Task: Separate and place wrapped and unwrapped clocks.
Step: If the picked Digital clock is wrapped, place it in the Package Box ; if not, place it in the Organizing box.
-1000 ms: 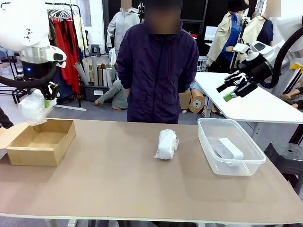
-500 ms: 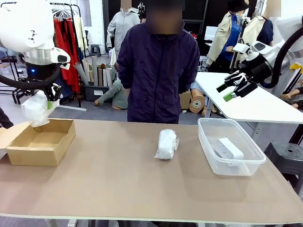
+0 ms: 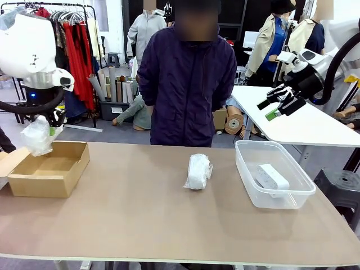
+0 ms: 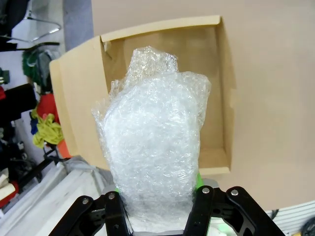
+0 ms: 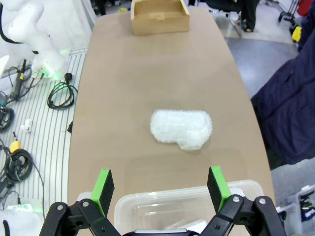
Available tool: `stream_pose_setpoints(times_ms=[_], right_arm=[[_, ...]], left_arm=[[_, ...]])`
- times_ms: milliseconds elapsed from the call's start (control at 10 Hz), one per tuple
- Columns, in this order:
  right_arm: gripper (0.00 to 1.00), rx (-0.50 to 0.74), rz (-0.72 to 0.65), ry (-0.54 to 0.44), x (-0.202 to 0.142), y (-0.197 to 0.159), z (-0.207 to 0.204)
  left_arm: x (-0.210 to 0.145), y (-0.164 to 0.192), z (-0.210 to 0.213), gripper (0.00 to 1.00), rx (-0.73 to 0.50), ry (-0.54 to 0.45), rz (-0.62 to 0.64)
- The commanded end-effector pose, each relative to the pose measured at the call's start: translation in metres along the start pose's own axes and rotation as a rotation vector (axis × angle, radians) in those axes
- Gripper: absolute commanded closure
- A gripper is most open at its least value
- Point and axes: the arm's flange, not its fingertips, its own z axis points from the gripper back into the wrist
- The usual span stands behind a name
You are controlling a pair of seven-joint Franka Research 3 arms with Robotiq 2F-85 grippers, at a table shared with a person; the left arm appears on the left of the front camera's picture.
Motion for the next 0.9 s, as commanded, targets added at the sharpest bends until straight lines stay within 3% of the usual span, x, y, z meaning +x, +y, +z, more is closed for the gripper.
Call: stream_pose_setpoints(times_ms=[0, 100, 200, 600, 800], right_arm=[[0.0, 0.003, 0.004, -0.002, 0.002, 0.0, 0.001], [0.0, 0.003, 0.004, -0.002, 0.002, 0.0, 0.001], [0.0, 0.003, 0.004, -0.002, 0.002, 0.0, 0.001], [0.0, 0.003, 0.004, -0.002, 0.002, 0.0, 0.001], [0.0, 0.003, 0.004, -0.002, 0.002, 0.0, 0.001]], left_arm=[[0.0, 0.023, -0.019, 1.0, -0.06, 0.009, -0.067], [0.0, 0.032, -0.032, 1.0, -0.114, 0.022, -0.1], [0.008, 0.047, -0.077, 1.0, -0.183, 0.034, -0.104], [0.018, 0.054, -0.108, 1.0, -0.21, 0.04, -0.003], [0.02, 0.053, -0.102, 1.0, -0.164, 0.02, 0.027]])
